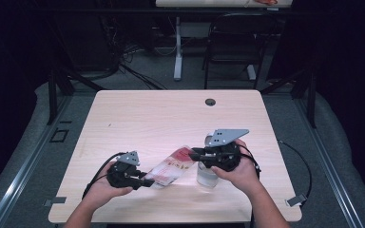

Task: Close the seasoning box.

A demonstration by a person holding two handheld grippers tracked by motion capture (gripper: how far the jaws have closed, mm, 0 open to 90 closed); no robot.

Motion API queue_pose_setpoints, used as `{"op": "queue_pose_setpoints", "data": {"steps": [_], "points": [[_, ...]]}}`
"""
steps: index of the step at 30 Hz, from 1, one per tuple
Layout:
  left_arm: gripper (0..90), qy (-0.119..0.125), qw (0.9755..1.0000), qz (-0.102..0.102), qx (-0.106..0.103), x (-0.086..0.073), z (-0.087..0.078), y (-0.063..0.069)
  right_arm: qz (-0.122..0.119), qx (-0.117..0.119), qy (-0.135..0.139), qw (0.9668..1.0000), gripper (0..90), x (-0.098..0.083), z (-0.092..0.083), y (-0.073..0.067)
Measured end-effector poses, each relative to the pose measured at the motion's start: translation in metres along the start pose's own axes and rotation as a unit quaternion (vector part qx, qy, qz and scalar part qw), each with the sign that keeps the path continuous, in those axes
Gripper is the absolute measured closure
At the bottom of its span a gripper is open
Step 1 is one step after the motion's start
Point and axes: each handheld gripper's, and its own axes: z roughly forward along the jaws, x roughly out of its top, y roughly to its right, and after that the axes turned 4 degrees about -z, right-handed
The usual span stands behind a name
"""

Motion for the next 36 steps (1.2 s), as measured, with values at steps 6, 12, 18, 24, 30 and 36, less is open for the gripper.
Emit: {"op": "queue_pose_setpoints", "data": {"steps": [6, 12, 18, 24, 30, 36], "points": [[71.0, 0.006, 1.0, -0.002, 0.0, 0.0, -0.004, 0.0, 0.002, -0.001, 0.011, 0.9999, 83.7, -0.004, -0.002, 0.0], [71.3, 0.006, 1.0, -0.003, 0.0, 0.0, -0.008, 0.0, 0.011, 0.003, 0.025, 0.9996, 85.8, -0.009, -0.002, 0.0], [71.4, 0.003, 1.0, -0.006, -0.006, 0.002, -0.01, 0.001, 0.016, 0.004, 0.037, 0.9992, 86.8, -0.013, -0.002, 0.0], [71.5, -0.002, 0.9999, -0.002, 0.01, 0.006, -0.02, 0.004, 0.017, 0.009, 0.045, 0.9988, 87.4, -0.016, -0.004, 0.0], [71.6, -0.008, 0.9999, 0.001, 0.007, 0.011, -0.028, 0.004, 0.023, 0.012, 0.053, 0.9983, 87.5, -0.018, -0.006, 0.0], [71.7, -0.006, 1.0, 0.001, 0.005, 0.017, -0.034, 0.006, 0.038, 0.014, 0.064, 0.9972, 87.5, -0.021, -0.01, 0.003]]}}
